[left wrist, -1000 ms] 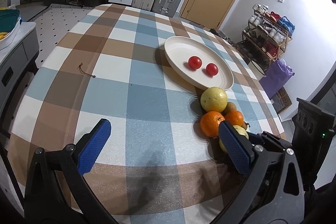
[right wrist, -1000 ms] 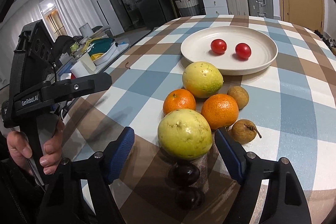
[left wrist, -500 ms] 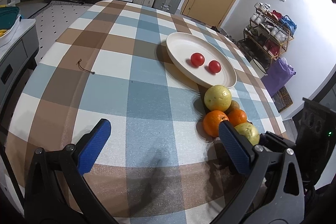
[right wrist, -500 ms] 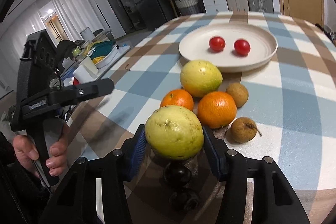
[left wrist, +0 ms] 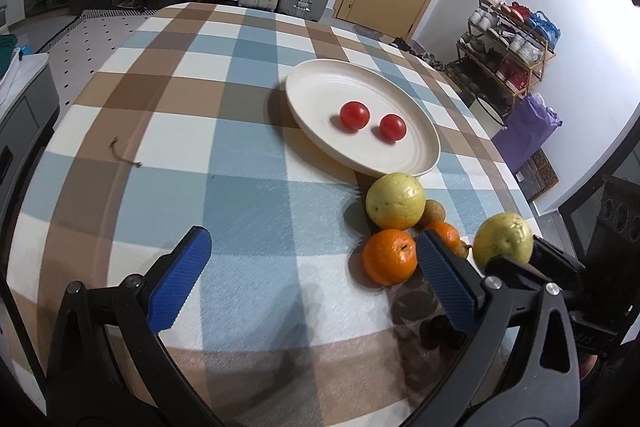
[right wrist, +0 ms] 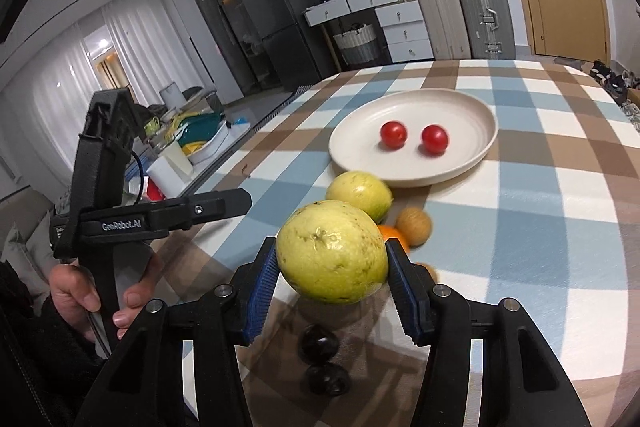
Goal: Organize fruits
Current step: 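Grasp the large yellow pomelo with the right gripper and lift it, then carry the pomelo with the right gripper while the left gripper grasps a green guava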
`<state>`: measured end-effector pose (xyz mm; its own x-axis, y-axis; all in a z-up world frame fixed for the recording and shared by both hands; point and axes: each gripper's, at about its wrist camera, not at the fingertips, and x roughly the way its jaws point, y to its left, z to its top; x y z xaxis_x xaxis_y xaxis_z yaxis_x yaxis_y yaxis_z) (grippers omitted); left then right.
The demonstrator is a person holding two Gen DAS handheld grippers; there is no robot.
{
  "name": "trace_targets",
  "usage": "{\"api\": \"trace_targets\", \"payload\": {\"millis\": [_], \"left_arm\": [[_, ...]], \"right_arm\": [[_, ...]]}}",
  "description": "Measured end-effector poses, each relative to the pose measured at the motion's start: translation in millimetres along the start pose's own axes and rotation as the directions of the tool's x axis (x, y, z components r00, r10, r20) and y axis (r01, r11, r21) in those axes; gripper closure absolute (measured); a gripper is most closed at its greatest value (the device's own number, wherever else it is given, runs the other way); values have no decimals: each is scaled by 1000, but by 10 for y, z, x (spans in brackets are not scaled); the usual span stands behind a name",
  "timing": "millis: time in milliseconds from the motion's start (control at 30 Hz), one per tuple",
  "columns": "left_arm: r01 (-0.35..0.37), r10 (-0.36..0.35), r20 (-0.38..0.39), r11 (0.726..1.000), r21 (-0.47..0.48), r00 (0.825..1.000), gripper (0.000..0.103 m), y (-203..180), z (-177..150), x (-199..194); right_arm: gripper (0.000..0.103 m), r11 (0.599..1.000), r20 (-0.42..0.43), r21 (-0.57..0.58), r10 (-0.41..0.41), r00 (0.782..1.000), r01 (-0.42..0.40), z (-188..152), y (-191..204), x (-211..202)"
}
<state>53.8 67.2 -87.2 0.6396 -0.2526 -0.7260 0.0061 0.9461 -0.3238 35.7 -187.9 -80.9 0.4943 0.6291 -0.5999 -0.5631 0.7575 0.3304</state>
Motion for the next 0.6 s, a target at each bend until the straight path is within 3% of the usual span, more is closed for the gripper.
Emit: {"api": "trace_targets", "payload": {"millis": [600], "left_arm": [[70, -65, -145, 997, 27, 987, 1, -412, 337, 766]], "right_arm": [[50, 997, 50, 73, -32, 998, 28, 189, -555, -187]]}}
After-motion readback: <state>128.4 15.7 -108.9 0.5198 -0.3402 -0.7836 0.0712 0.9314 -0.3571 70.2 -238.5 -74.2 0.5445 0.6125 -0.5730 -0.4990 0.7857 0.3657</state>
